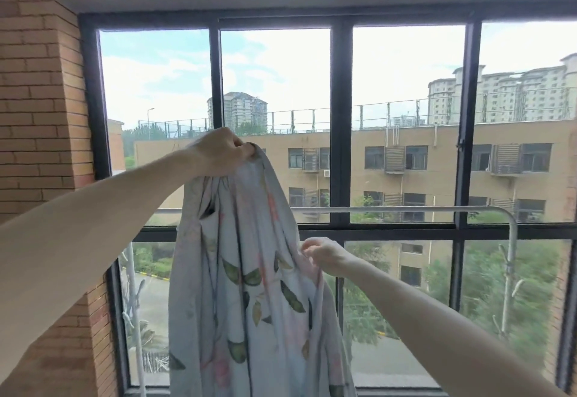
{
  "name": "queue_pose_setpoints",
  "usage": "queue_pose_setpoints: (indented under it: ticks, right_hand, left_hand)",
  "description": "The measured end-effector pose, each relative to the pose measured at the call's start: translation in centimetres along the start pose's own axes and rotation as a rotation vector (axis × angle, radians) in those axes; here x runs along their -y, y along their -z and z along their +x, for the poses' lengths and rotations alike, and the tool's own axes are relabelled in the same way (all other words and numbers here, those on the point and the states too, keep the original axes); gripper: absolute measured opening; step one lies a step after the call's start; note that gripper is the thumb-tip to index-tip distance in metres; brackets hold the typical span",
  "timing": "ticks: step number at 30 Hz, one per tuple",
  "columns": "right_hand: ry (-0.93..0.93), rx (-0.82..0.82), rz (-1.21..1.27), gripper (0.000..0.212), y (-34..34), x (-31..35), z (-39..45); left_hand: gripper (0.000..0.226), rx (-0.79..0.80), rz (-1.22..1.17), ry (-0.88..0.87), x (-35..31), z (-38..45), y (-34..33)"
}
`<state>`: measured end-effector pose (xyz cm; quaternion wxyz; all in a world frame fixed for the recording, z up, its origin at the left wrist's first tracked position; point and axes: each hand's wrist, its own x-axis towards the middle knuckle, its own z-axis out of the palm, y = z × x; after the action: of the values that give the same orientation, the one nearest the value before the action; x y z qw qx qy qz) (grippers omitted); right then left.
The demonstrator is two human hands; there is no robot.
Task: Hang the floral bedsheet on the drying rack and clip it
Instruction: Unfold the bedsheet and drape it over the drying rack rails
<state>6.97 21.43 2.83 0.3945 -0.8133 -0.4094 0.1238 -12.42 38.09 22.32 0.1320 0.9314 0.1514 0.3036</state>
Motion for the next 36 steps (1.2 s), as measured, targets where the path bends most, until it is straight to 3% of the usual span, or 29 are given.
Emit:
queue_pose_setpoints:
  ticks: [2, 4, 7, 9, 13, 16, 19, 21, 24, 29, 31, 34, 36]
  right_hand:
    - [0.026, 0.003, 0.256, 0.027, -2.1, 1.5, 0.7]
    - [0.084, -0.002, 0.357, 0.018, -3.6, 3.1, 0.4]
    - [0.125, -0.097, 0.224, 0.03, -4.9, 3.2, -0.2]
    - [0.054, -0.156, 0.144, 0.028, -5.5, 1.1, -0.3]
    - [-0.132, -0.287, -0.252, 0.028, -6.7, -4.8, -1.8]
    - [-0.253, -0.4, -0.14, 0.018, -6.5, -8.0, -2.5]
    - [-0.09, -0.559, -0.07, 0.051, -6.2, -7.9, -3.0]
    - [0.13, -0.63, -0.061, 0.046, -6.4, -6.0, -3.1]
    - [0.367, -0.587, -0.01, 0.039, -7.4, -1.4, -3.3]
    - [0.344, -0.467, 0.039, 0.029, -9.2, 2.2, -2.6]
    - [0.304, -0.57, 0.103, 0.023, -9.0, 2.4, -2.8]
    - [0.379, -0.808, 0.137, 0.044, -8.2, 2.6, -3.5]
    - [0.492, -0.777, 0.078, 0.049, -7.7, 2.6, -3.7]
  left_hand:
    - [0.058, 0.015, 0.021, -0.005, -0.5, 0.0, -0.2]
    - [0.057, 0.023, 0.045, -0.004, -0.6, -0.1, -0.5]
    - [0.057, 0.017, 0.104, 0.0, -0.2, -0.4, -0.6]
    - [0.055, -0.018, 0.142, 0.023, 0.4, -0.7, -0.3]
    - [0.05, -0.057, 0.211, 0.085, 1.3, -1.3, 0.6]
    - [0.055, -0.073, 0.24, 0.107, 1.5, -1.7, 1.0]
    - [0.057, -0.096, 0.254, 0.145, 2.0, -1.8, 1.3]
    - [0.058, -0.093, 0.236, 0.147, 1.8, -1.7, 1.4]
    - [0.056, -0.063, 0.206, 0.111, 0.8, -1.4, 0.9]
    - [0.057, -0.011, 0.175, 0.039, -1.3, -1.2, -1.1]
    - [0.057, -0.013, 0.179, 0.024, -1.6, -1.2, -1.4]
    - [0.059, -0.01, 0.164, 0.017, -1.4, -1.2, -1.3]
    - [0.058, -0.01, 0.154, 0.015, -1.2, -1.3, -1.2]
